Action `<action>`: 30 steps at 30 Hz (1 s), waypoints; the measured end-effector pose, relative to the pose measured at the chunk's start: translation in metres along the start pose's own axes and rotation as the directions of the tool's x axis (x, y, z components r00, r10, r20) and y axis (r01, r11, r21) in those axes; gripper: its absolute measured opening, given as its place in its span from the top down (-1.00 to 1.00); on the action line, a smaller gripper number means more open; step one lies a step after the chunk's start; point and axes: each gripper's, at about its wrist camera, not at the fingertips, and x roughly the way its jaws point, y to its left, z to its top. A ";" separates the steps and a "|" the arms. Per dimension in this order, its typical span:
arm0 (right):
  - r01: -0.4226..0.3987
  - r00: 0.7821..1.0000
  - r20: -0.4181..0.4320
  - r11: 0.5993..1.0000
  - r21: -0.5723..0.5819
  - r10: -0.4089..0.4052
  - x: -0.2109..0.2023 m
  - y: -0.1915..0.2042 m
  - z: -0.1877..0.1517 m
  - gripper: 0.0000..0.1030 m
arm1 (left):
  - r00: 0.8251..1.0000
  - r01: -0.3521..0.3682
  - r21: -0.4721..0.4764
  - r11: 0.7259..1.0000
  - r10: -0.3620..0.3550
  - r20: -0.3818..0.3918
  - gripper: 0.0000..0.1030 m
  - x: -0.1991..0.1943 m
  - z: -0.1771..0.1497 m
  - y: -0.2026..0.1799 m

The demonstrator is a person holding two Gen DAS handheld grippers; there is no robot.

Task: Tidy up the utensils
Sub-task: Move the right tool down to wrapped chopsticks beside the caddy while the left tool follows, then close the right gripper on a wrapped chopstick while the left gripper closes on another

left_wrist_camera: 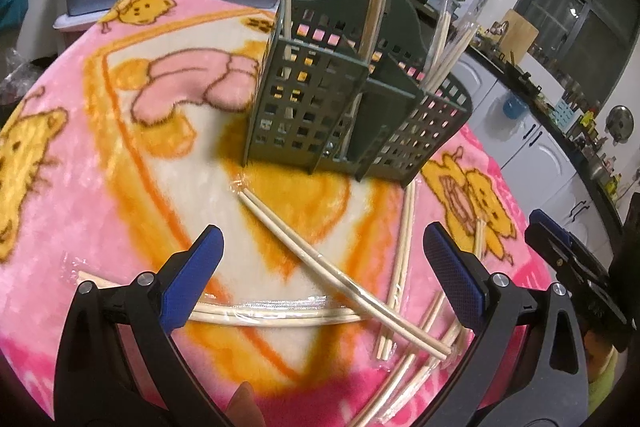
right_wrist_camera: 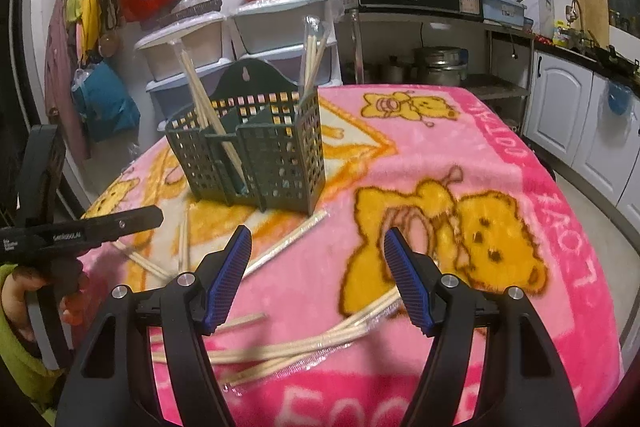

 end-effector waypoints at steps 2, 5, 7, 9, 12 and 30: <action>0.000 1.000 -0.015 1.000 0.005 0.000 0.002 -0.002 -0.005 -0.29 | 1.000 -0.002 -0.005 1.000 0.002 -0.014 -0.79 0.005 0.001 0.001; 0.002 0.999 -0.035 1.000 0.016 -0.002 0.004 -0.005 -0.011 -0.29 | 1.000 -0.003 -0.016 1.000 0.003 -0.028 -0.79 0.010 0.002 0.004; 0.006 0.999 -0.044 1.000 0.023 -0.004 0.005 -0.006 -0.015 -0.29 | 0.999 -0.007 -0.024 1.000 0.006 -0.038 -0.79 0.014 0.003 0.006; 0.008 0.999 -0.054 1.000 0.030 -0.006 0.006 -0.008 -0.018 -0.29 | 0.999 -0.010 -0.031 0.999 0.009 -0.047 -0.79 0.018 0.005 0.007; 0.011 0.998 -0.067 0.999 0.038 -0.008 0.007 -0.011 -0.023 -0.29 | 0.998 -0.019 -0.033 0.999 0.017 -0.058 -0.79 0.023 0.009 0.008; 0.001 0.983 -0.181 0.990 0.144 0.025 0.028 -0.032 -0.041 -0.09 | 0.992 -0.097 -0.165 0.982 0.081 -0.101 -0.40 0.050 0.029 0.046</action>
